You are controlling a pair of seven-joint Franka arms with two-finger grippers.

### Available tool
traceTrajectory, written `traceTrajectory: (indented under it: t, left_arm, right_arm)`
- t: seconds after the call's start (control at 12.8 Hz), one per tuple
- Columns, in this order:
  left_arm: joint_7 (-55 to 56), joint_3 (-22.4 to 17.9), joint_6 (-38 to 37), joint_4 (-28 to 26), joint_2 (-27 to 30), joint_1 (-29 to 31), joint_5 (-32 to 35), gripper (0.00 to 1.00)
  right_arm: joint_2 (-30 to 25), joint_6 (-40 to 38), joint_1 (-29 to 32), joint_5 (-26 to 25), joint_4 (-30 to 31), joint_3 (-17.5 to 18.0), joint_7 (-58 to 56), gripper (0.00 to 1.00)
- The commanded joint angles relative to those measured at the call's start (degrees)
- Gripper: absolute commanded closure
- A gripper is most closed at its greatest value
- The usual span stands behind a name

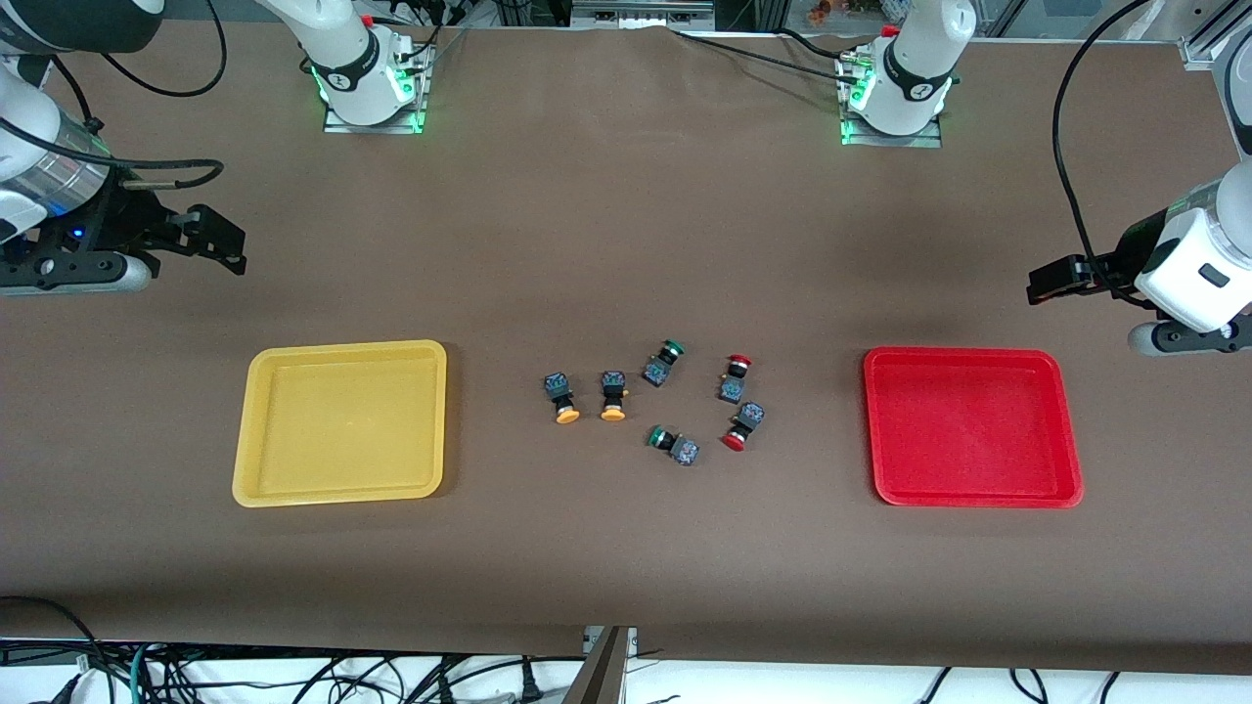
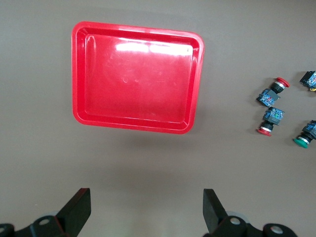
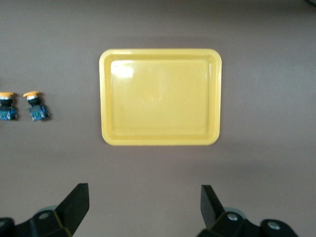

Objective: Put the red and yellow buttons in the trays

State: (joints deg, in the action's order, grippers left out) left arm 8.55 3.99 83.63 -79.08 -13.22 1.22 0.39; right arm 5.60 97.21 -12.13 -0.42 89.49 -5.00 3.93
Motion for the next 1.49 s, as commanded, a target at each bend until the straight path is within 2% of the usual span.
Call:
traceTrajectory:
  t: [0.0,0.39,0.55,0.71,0.86,0.94,1.1,1.25,1.41]
  left_arm:
    - [-1.08,0.05,-0.49,2.00,-0.93,0.45,-1.62,0.00]
    - [-1.08,0.05,-0.40,2.08,-1.72,0.36,-1.70,0.00]
    - [-0.99,0.32,-0.14,4.53,-5.04,-0.60,-1.62,0.00]
    - [-0.99,1.02,1.35,7.00,-10.84,-2.00,-1.79,0.00]
    - [-0.29,1.28,7.31,6.92,-14.19,-4.81,-3.54,0.00]
    - [0.50,1.28,9.77,7.01,-16.47,-7.26,-3.72,0.00]
    - [1.99,1.28,15.49,6.83,-21.30,-11.14,-3.73,0.00]
    - [2.70,1.20,21.10,6.83,-25.52,-13.95,-3.55,0.00]
    - [2.79,1.20,28.65,6.57,-30.44,-15.98,-3.29,0.00]
  right_arm:
    - [3.01,1.31,0.26,0.51,-1.86,0.08,0.02,0.00]
    - [5.29,1.58,0.17,-0.28,-1.77,0.17,-0.33,0.00]
    - [9.14,3.06,0.09,-0.80,-1.77,0.08,-0.50,0.00]
    - [11.27,2.99,-1.31,-1.07,-1.60,0.26,0.11,0.00]
    - [12.76,3.68,-5.34,-1.51,-1.08,0.26,0.20,0.00]
    - [14.60,6.21,-8.06,-0.73,-1.59,0.26,1.07,0.00]
    - [19.68,12.97,-9.75,1.90,-1.60,0.69,-2.15,0.00]
    - [23.56,18.08,-12.12,5.24,-1.69,2.19,1.40,0.00]
    - [27.69,24.40,-13.27,6.31,-1.69,2.45,3.72,0.00]
